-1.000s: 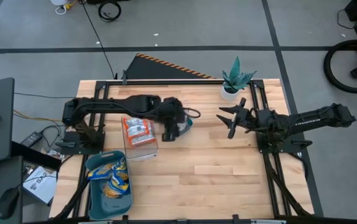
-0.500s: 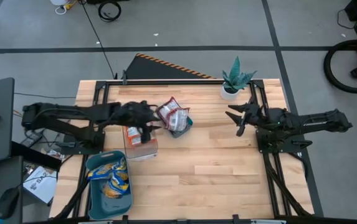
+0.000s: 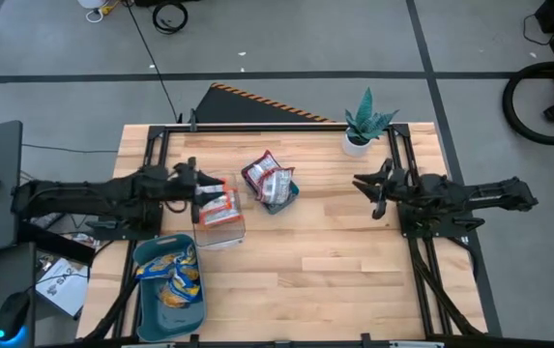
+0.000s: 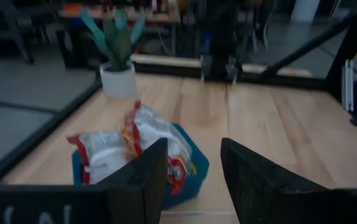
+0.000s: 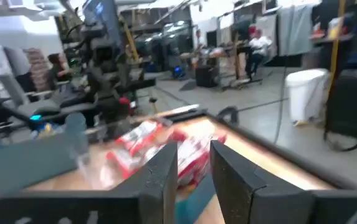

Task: Sort Maruchan noodles
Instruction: Return to Home Position

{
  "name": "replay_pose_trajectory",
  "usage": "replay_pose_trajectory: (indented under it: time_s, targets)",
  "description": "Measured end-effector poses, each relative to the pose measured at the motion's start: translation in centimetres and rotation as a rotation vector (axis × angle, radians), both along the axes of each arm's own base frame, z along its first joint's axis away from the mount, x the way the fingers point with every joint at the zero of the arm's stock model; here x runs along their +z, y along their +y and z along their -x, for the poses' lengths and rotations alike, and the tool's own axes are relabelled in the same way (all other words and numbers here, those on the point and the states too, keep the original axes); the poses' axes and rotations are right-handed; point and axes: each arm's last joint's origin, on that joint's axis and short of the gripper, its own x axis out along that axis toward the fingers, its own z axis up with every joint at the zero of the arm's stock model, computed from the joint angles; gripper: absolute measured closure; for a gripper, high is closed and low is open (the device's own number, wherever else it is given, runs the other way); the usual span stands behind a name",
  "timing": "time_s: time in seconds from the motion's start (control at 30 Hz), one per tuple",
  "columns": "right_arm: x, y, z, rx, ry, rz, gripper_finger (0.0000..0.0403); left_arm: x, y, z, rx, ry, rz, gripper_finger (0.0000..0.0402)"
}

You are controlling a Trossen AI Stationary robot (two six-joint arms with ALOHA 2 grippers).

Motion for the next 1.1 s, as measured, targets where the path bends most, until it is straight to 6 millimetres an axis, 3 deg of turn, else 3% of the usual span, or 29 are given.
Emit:
replay_pose_trajectory:
  time_s: [0.23, 0.57, 0.73, 1.1]
  targets:
    - [-2.6, 0.0, -0.1, -0.009, 0.024, 0.018, 0.0322, -1.9, 0.0, 2.5, 0.021, -0.101, -0.058, 0.0247]
    - [-2.3, -0.4, 0.3, -0.129, -0.033, -0.041, 0.0337, -4.5, -0.1, 4.9, 0.089, -0.362, -0.136, 0.0247]
    - [-2.3, -0.4, 0.3, -0.125, -0.056, -0.089, 0.0336, -5.2, -0.1, 5.6, 0.120, -0.358, -0.150, 0.0247]
    - [-2.2, -0.4, 0.3, -0.121, -0.054, -0.083, 0.0337, -5.2, -0.8, 6.0, -0.092, -0.379, -0.159, 0.0255]
